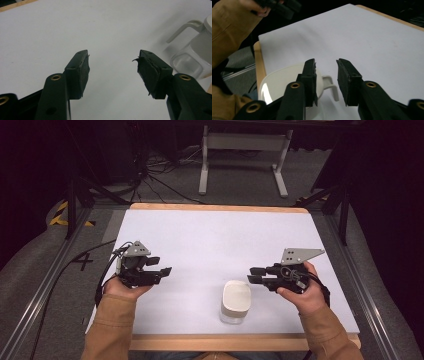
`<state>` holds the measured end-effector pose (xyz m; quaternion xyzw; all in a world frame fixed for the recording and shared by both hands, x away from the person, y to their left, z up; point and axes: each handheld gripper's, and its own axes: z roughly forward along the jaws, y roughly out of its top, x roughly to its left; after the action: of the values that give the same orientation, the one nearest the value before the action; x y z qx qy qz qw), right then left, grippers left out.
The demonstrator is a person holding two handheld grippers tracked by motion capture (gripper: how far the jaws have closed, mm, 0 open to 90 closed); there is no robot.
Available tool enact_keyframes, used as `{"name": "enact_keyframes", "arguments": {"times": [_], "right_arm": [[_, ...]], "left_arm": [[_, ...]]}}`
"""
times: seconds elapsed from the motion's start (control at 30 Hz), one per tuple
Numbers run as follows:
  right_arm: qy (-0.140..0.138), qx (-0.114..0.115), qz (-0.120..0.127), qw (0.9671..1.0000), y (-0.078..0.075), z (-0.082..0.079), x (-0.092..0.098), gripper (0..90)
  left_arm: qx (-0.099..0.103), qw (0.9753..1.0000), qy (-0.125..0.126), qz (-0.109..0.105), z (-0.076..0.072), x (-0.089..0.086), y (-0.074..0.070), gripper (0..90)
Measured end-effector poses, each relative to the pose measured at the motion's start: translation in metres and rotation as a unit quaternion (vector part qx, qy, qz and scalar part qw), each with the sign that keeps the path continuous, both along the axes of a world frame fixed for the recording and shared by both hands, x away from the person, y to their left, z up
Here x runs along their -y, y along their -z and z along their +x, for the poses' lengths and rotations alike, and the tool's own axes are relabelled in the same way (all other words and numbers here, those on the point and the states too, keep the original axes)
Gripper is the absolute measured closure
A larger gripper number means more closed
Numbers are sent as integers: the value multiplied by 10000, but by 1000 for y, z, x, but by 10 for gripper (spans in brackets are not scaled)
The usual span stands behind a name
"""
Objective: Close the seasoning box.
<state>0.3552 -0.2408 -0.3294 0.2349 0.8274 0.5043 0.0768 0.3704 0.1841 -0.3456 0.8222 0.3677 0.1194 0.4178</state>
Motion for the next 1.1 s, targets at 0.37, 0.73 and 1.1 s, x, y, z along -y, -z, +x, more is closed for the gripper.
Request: {"name": "enact_keyframes", "arguments": {"times": [0.37, 0.73, 1.1], "right_arm": [[1145, -4, 217, 9932, 2, 16, 37, 588], [1929, -50, 284, 9808, 6, 27, 80, 523], [2220, 187, -260, 9745, 21, 39, 99, 434]], "left_arm": [[34, 10000, -47, -12, 0, -2, 1, 426], [-3, 10000, -74, -23, 1, -3, 2, 426], [-22, 10000, -81, -5, 1, -3, 3, 427]]}}
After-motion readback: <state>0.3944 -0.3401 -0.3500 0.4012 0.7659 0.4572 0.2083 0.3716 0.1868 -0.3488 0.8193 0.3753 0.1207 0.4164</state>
